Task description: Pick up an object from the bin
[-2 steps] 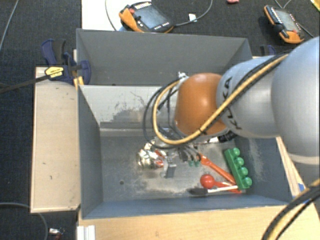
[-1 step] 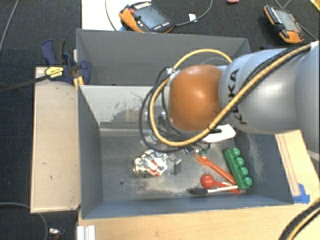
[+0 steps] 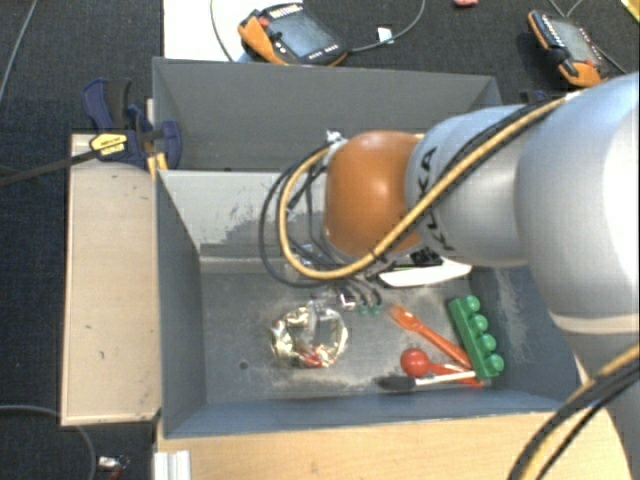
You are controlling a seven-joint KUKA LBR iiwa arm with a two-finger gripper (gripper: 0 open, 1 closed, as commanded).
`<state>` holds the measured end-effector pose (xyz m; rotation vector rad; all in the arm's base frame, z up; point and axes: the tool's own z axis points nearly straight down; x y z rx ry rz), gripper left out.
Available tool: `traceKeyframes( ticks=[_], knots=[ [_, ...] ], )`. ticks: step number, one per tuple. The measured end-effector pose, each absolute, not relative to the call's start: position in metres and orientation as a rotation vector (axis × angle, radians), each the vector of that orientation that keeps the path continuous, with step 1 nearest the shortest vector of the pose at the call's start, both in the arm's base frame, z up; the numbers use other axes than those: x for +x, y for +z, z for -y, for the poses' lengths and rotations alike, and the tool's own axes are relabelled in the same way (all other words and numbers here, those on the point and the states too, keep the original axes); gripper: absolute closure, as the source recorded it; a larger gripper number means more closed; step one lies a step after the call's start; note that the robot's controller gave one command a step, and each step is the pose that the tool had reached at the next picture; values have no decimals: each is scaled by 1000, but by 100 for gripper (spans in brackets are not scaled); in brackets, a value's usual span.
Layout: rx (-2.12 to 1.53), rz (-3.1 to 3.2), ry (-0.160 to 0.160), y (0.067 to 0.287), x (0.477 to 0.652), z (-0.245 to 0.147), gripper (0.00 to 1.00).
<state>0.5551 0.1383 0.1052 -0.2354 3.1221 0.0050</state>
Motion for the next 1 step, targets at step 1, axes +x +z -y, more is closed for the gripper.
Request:
traceKeyframes(
  ticks=[1],
  knots=[
    [-1157, -2898, -6, 80, 571, -119, 0]
  ],
)
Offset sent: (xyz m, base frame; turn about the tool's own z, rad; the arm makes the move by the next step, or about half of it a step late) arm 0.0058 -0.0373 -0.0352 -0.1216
